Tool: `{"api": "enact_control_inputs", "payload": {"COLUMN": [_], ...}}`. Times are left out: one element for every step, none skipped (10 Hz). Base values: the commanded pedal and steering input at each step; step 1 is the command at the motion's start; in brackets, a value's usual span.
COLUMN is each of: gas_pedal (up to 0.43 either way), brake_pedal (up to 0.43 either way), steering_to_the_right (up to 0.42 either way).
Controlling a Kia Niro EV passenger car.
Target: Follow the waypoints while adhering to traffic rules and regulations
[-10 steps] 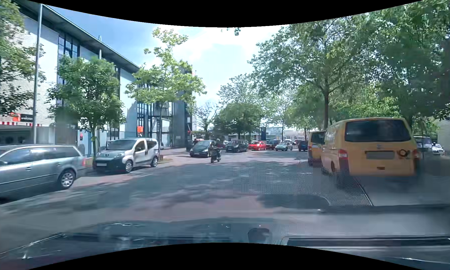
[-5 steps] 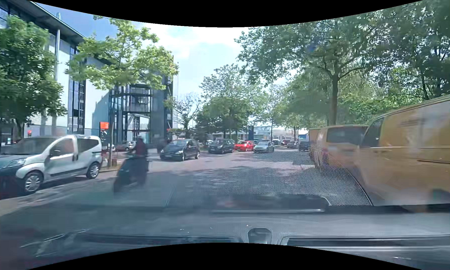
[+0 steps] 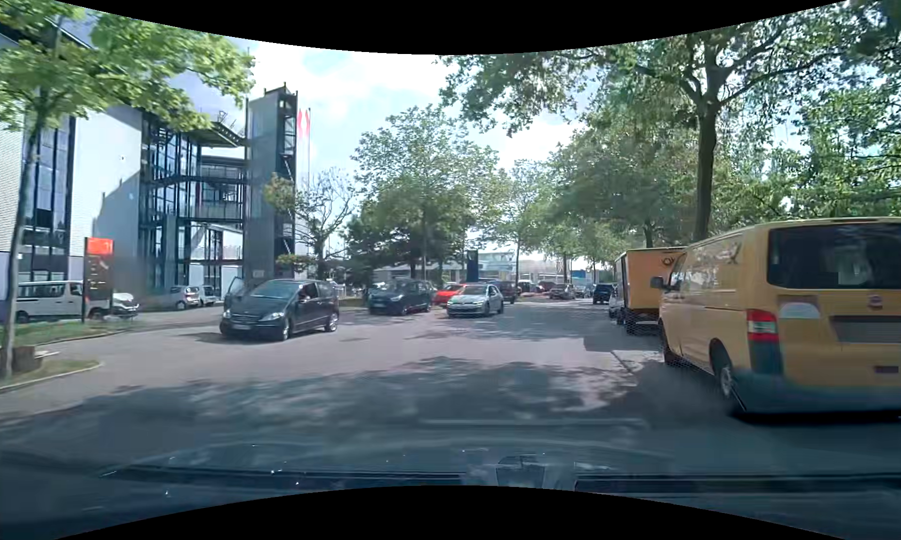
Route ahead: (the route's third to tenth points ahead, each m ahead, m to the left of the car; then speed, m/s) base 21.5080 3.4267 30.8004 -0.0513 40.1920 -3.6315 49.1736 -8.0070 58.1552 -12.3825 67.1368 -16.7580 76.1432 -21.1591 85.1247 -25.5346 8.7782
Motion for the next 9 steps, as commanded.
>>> {"api": "enact_control_inputs", "payload": {"gas_pedal": [0.098, 0.110, 0.110, 0.118, 0.118, 0.118, 0.118, 0.118, 0.118], "brake_pedal": [0.000, 0.000, 0.000, 0.000, 0.000, 0.000, 0.000, 0.000, 0.000], "steering_to_the_right": [0.062, 0.060, 0.060, 0.060, 0.060, 0.060, 0.059, 0.060, 0.061]}}
